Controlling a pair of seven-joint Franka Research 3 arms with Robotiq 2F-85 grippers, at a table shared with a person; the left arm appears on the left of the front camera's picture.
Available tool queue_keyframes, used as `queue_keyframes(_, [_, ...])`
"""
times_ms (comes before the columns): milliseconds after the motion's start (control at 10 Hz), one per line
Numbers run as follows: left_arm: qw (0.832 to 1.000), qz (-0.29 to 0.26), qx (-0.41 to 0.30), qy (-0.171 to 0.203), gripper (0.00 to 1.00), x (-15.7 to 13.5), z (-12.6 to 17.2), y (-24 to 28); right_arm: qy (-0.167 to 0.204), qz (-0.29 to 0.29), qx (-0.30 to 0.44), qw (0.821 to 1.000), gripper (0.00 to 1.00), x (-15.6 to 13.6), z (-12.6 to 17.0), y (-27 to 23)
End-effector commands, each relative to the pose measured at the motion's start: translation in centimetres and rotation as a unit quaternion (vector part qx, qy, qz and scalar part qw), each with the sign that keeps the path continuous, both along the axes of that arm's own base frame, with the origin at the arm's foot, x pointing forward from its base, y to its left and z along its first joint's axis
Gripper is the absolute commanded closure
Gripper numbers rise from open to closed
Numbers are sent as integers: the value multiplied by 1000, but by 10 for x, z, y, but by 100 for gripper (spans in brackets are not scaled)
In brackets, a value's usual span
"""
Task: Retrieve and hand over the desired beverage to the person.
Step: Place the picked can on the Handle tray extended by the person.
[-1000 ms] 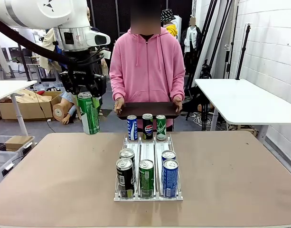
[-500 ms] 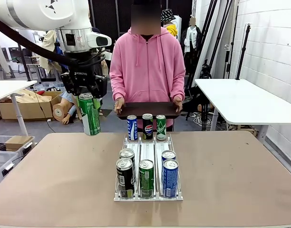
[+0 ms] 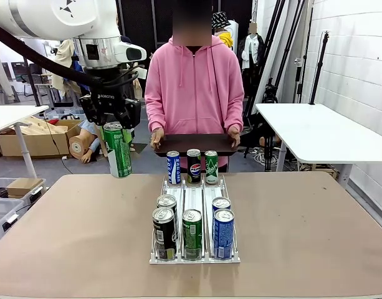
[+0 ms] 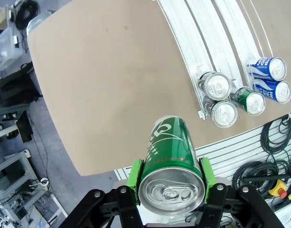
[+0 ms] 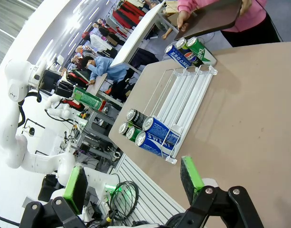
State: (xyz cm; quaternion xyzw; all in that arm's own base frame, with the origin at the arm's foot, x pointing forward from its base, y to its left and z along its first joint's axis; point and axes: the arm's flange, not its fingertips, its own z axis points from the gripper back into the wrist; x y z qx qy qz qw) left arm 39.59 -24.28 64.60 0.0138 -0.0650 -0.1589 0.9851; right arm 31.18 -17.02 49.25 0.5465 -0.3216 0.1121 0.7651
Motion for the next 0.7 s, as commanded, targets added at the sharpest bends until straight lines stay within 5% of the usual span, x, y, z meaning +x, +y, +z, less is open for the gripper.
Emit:
queue_keyframes(0, [1000,1,-2,-4,100,-1,4,2,-7,3,2,1000,0,0,0,0])
queue_keyframes(600, [1000,1,-2,-4,100,-1,4,2,-7,3,2,1000,0,0,0,0])
